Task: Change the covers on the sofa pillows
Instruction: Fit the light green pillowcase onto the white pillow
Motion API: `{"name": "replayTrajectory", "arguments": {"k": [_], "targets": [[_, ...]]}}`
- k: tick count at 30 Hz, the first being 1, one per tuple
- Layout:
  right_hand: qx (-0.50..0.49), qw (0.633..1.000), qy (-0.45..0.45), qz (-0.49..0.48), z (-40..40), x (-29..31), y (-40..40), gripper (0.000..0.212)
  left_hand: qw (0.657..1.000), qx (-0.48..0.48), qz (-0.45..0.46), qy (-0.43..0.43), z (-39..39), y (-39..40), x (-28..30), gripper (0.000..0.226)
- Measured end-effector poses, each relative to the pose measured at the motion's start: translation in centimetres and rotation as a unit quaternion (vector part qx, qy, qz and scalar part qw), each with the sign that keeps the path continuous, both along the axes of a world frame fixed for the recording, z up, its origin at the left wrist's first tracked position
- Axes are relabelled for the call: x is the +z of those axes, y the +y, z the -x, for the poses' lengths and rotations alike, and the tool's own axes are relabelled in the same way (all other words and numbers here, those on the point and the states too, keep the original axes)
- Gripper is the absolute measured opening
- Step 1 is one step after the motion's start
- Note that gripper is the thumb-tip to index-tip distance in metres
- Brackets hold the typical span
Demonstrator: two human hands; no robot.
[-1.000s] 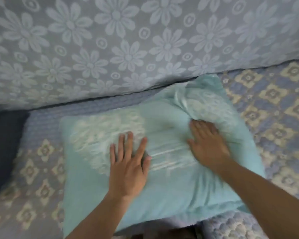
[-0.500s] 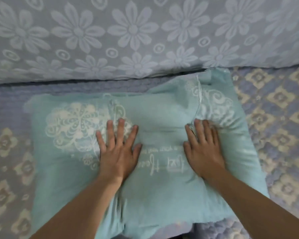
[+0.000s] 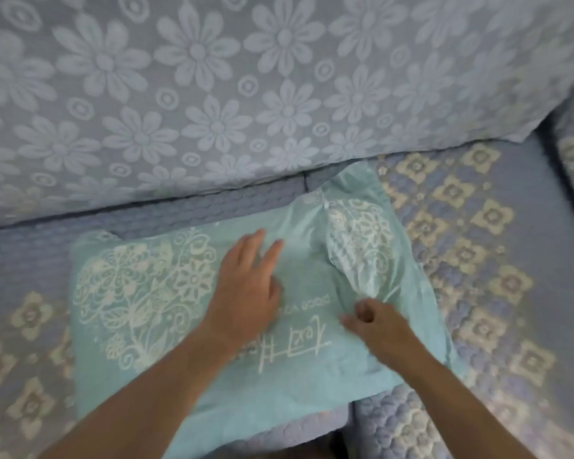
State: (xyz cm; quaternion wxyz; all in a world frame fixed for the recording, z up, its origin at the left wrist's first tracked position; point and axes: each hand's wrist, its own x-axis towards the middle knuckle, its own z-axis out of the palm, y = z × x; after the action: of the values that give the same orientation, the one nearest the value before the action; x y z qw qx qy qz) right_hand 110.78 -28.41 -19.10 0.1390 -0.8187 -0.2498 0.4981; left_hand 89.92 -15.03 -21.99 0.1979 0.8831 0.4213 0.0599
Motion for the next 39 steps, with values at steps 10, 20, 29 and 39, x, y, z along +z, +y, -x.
{"name": "replayTrajectory", "arguments": {"k": [10,20,29,39], "targets": [[-0.081,0.987,0.018,-0.139,-1.9,0.2,-2.6,0.016,0.873,-0.415,-0.004,0.255,-15.7,9.0,3.1,0.029],[0.021,0.964,-0.258,-0.066,-2.1,-2.4,-1.6,0.019,0.995,0.056,-0.062,0.056,-14.3,1.9,-0.5,0.042],[0.151,0.91,-0.352,-0.158,-1.4,-3.5,-5.7,0.029,0.969,0.184,0.051,0.159,3.3,-11.6,0.1,0.06],[-0.535,0.758,0.371,-0.044,3.8,-5.9,-10.7,0.061,0.322,0.748,0.454,-0.361,19.0,-18.7,1.5,0.075]]}}
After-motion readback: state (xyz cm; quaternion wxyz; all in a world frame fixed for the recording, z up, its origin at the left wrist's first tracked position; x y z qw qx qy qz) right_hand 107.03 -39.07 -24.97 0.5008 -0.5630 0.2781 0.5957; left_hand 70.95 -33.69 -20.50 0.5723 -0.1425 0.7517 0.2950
